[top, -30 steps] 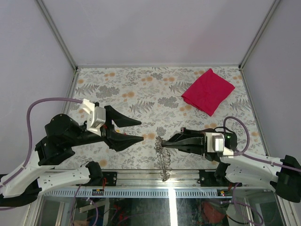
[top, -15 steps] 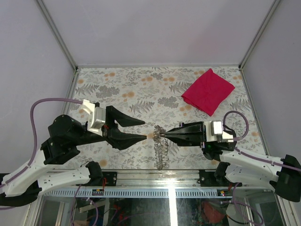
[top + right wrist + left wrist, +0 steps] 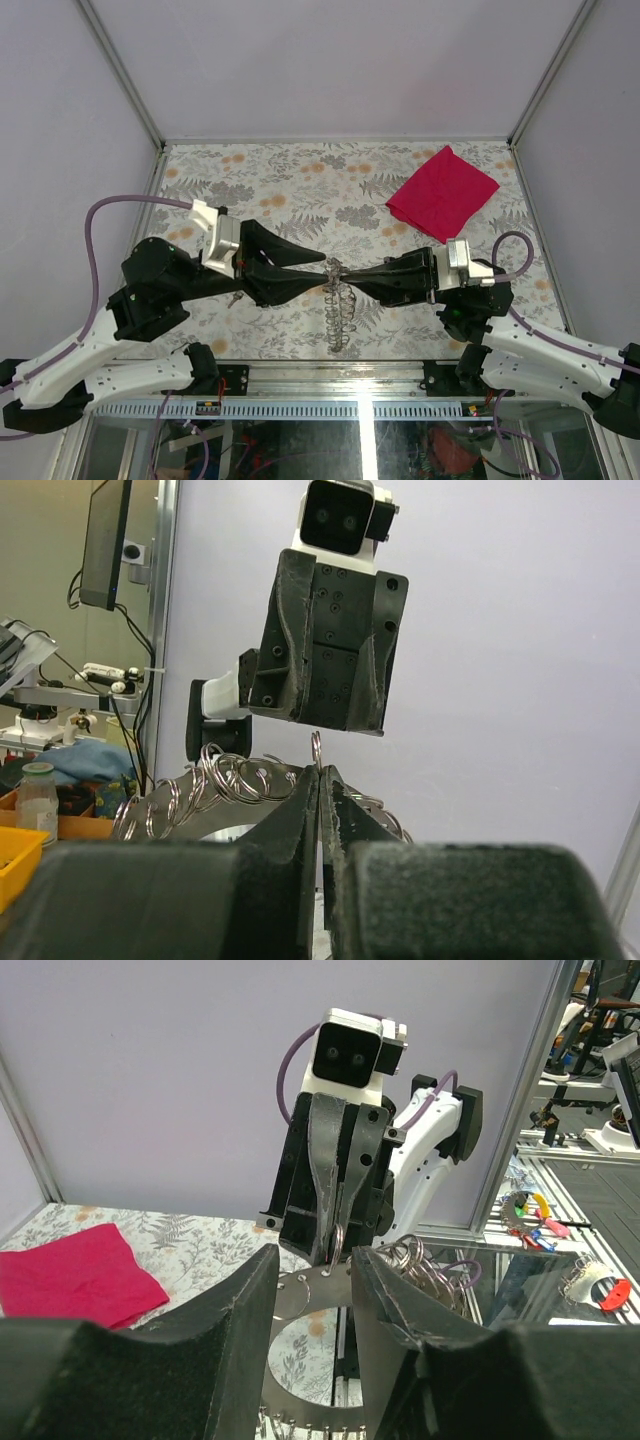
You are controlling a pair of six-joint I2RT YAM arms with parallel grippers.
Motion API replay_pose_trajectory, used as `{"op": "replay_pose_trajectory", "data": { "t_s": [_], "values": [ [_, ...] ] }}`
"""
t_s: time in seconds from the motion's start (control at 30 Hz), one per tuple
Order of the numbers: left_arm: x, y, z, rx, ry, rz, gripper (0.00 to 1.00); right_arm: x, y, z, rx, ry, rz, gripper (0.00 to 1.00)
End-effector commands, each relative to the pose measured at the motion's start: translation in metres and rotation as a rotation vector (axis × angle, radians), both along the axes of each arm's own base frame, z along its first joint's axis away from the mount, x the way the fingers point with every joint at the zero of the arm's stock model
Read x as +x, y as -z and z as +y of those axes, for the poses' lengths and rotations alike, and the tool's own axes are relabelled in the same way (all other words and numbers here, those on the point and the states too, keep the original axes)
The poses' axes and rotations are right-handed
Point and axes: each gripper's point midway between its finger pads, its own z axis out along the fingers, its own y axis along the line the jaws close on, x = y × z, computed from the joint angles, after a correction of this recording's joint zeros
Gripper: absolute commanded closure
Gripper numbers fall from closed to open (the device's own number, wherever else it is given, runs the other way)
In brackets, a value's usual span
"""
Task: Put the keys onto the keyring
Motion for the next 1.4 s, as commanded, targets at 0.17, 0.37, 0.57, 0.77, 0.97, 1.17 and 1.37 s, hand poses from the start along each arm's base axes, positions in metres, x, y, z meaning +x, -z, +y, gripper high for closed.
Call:
{"op": "replay_pose_trajectory", "data": {
  "t_s": [0.17, 0.37, 0.57, 0.77, 0.97, 1.17, 1.37],
  "values": [
    [0.001, -0.009, -0.015, -0.029, 0.038, -0.003, 0.68, -0.006, -0.037, -0.019, 0.089, 0.022, -0.017, 1.0],
    [0.001, -0.004, -0.018, -0.017, 0.047, 0.008, 0.73, -0.006, -0.038, -0.022, 0.099, 0.029, -0.015, 1.0],
    [0.002, 0.0, -0.018, -0.013, 0.041, 0.02, 0.79, -0.006, -0.039, -0.023, 0.105, 0.032, -0.011, 1.0],
    [0.003, 0.004, -0.02, -0.001, 0.039, 0.026, 0.83, -0.005, -0.039, -0.021, 0.104, 0.028, -0.009, 1.0],
    [0.002, 0.007, -0.025, 0.024, 0.063, 0.025, 0.99, -0.004, -0.038, -0.02, 0.1, 0.032, -0.009, 1.0],
    [0.0, 0.017, -0.029, 0.094, 0.083, 0.05, 1.0, -0.003, -0.034, -0.019, 0.082, 0.047, -0.018, 1.0],
    [0.001, 0.018, -0.024, 0.159, 0.067, 0.052, 1.0, 0.001, -0.022, -0.016, 0.011, 0.087, -0.03, 0.92]
  ]
}}
